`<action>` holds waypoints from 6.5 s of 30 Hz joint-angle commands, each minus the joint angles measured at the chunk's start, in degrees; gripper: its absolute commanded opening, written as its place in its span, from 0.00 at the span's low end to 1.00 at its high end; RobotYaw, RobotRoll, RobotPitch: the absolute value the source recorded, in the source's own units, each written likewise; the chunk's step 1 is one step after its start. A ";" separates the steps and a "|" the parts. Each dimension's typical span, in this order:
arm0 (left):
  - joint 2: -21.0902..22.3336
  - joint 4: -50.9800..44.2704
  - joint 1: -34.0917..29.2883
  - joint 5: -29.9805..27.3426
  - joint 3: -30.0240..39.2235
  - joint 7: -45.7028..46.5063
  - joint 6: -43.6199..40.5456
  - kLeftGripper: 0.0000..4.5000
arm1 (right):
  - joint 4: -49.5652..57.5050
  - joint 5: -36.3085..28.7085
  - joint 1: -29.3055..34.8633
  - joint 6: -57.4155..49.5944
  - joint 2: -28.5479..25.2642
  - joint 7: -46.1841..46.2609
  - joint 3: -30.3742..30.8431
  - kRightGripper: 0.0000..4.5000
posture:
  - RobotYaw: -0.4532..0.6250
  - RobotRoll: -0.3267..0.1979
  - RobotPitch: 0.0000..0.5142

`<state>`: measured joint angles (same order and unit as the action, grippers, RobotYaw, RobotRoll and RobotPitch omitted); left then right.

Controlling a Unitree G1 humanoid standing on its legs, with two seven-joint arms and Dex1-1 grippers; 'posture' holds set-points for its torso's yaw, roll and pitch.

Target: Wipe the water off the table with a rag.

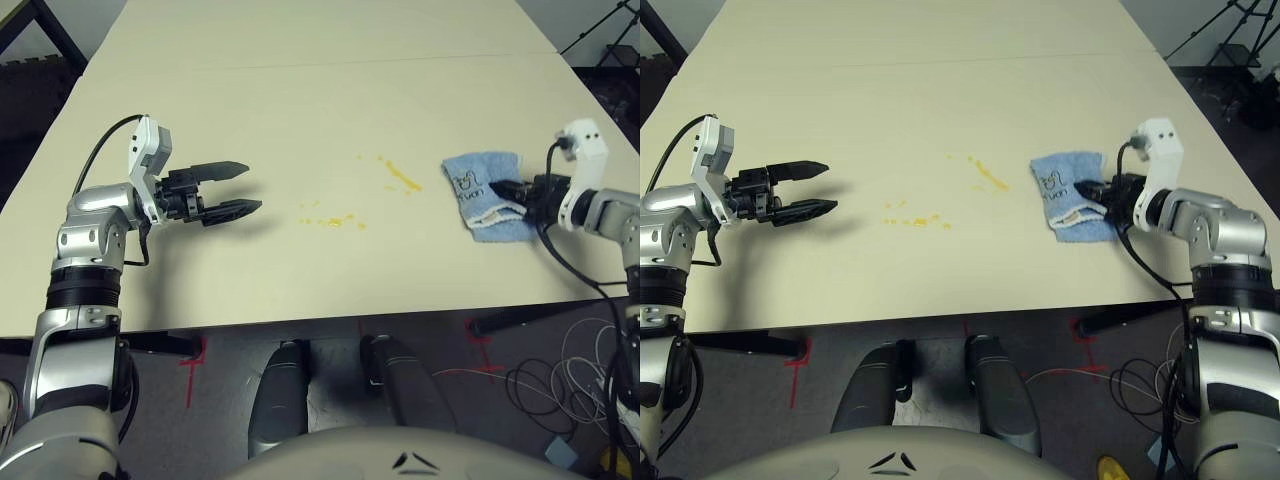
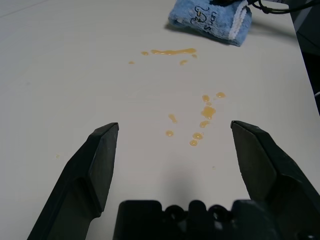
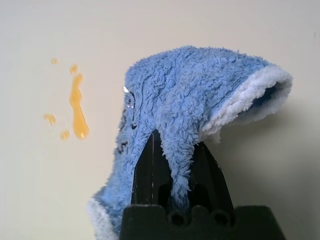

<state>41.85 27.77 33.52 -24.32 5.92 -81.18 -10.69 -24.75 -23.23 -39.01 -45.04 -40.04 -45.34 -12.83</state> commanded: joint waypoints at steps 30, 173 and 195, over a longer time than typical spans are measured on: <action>3.39 -5.24 -4.57 0.62 2.12 1.38 -0.24 1.00 | -30.62 12.51 -17.54 12.94 30.41 12.38 8.20 0.01 | 0.62 0.62 0.37; 3.39 9.04 3.26 5.16 -1.44 -4.10 5.14 1.00 | 20.94 -2.37 1.86 -17.98 5.02 -3.62 15.29 0.01 | 0.54 0.62 0.43; 2.35 11.77 5.22 5.79 -1.85 -4.47 6.48 1.00 | -2.85 -1.24 -12.47 -9.01 -7.02 -4.53 5.69 0.01 | 0.53 0.62 0.43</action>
<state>44.13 39.09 38.40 -19.23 4.47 -84.99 -4.60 -25.72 -26.02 -51.27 -56.22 -46.09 -48.77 -8.32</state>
